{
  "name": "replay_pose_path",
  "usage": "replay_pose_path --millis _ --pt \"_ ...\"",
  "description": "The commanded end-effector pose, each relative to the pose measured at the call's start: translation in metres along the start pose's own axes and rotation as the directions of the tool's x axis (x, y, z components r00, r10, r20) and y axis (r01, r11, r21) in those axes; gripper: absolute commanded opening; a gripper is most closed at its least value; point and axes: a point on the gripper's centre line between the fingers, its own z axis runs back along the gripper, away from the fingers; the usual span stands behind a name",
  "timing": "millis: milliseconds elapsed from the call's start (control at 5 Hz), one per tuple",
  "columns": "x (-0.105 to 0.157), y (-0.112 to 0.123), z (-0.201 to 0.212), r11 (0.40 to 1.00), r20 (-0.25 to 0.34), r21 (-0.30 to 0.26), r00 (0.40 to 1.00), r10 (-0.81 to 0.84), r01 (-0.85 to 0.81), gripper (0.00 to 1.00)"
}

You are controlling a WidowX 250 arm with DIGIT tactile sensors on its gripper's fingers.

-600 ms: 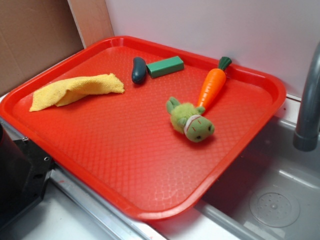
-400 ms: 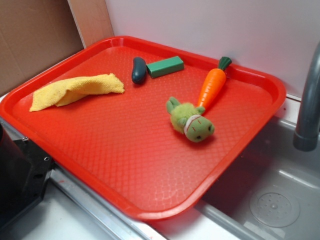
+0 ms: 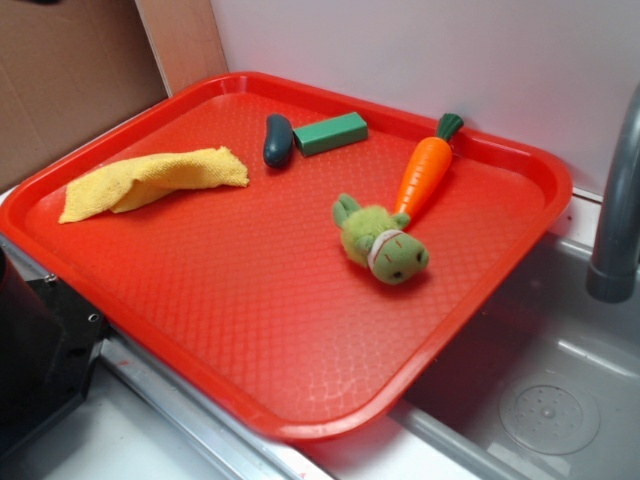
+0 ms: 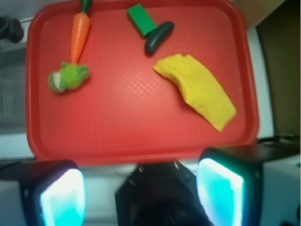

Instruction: Grab the carrot.

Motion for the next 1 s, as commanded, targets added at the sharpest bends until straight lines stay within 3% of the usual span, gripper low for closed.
replay_pose_path --millis 0,600,800 --pt "0.055 -0.017 -0.027 0.997 0.081 -0.002 0.994 0.076 -0.076 1.0" --pt "0.138 -0.055 -0.101 0.981 0.068 -0.028 0.978 0.195 -0.194 1.0" --pt "0.159 -0.066 -0.131 0.98 0.039 -0.066 0.981 0.19 -0.187 1.0"
